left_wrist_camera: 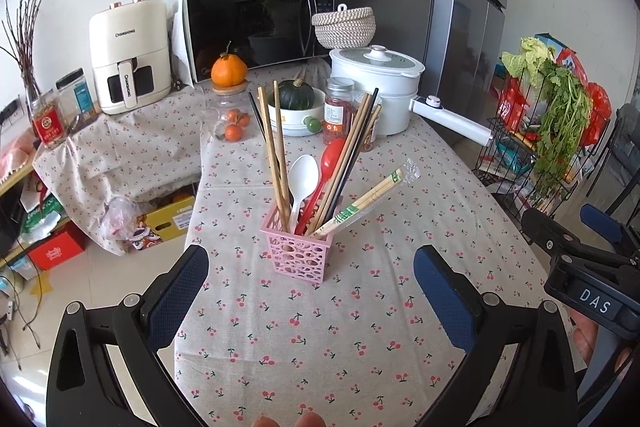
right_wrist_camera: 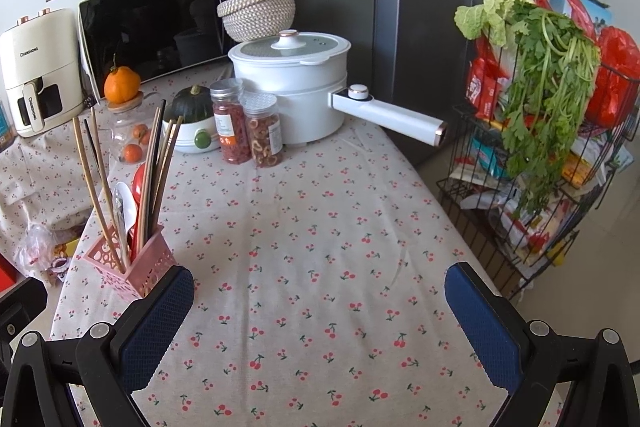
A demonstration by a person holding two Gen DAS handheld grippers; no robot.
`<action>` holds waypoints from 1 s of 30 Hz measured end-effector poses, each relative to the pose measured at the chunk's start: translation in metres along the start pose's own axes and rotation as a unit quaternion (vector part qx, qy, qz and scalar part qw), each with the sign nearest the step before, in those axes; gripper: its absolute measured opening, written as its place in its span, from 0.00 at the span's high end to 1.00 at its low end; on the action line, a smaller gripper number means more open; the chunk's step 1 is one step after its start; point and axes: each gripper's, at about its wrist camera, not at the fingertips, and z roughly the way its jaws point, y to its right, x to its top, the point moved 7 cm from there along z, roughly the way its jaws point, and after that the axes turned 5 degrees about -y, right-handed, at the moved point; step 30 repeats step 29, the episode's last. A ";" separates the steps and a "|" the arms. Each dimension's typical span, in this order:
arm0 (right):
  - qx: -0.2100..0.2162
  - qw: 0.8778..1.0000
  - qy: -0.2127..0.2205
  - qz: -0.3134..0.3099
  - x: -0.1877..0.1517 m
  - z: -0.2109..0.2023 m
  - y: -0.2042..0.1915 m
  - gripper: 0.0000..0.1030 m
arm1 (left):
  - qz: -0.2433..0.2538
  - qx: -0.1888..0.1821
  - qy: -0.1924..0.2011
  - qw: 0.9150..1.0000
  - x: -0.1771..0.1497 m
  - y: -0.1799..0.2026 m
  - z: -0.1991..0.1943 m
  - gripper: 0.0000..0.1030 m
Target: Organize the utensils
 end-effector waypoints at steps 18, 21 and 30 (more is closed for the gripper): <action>-0.009 1.000 -0.011 0.000 -0.003 0.008 0.001 0.00 | -0.010 -0.002 -0.025 1.000 -0.006 0.002 0.004 0.00; -0.012 1.000 -0.016 0.000 -0.004 0.010 0.002 0.00 | -0.010 0.001 -0.030 1.000 -0.007 0.003 0.006 0.00; -0.009 1.000 -0.026 -0.003 -0.002 -0.007 -0.005 0.00 | -0.001 0.011 -0.020 1.000 -0.008 0.009 -0.017 0.00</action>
